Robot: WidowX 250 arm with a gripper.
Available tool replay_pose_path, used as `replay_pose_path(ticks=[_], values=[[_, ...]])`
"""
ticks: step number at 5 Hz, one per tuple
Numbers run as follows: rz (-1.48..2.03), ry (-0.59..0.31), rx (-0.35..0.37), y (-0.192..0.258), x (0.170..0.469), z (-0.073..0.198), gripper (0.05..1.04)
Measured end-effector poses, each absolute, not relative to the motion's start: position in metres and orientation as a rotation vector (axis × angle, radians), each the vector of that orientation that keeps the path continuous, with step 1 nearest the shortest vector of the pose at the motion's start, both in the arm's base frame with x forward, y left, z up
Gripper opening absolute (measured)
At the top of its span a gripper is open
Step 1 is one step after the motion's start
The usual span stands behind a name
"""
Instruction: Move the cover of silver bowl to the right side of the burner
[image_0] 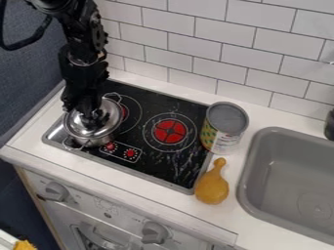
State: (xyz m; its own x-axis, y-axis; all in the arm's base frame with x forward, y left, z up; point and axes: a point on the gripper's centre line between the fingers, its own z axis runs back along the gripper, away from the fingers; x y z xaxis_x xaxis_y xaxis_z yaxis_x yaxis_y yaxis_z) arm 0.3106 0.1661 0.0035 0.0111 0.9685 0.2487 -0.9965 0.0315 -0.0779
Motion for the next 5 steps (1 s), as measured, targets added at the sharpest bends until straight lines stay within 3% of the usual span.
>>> replay_pose_path(ticks=[2, 4, 5], values=[[1.559, -0.227, 0.175, 0.166, 0.301, 0.003, 0.277], [1.566, -0.360, 0.283, 0.157, 0.305, 0.070, 0.277], [1.567, -0.406, 0.256, 0.139, 0.298, 0.093, 0.277]])
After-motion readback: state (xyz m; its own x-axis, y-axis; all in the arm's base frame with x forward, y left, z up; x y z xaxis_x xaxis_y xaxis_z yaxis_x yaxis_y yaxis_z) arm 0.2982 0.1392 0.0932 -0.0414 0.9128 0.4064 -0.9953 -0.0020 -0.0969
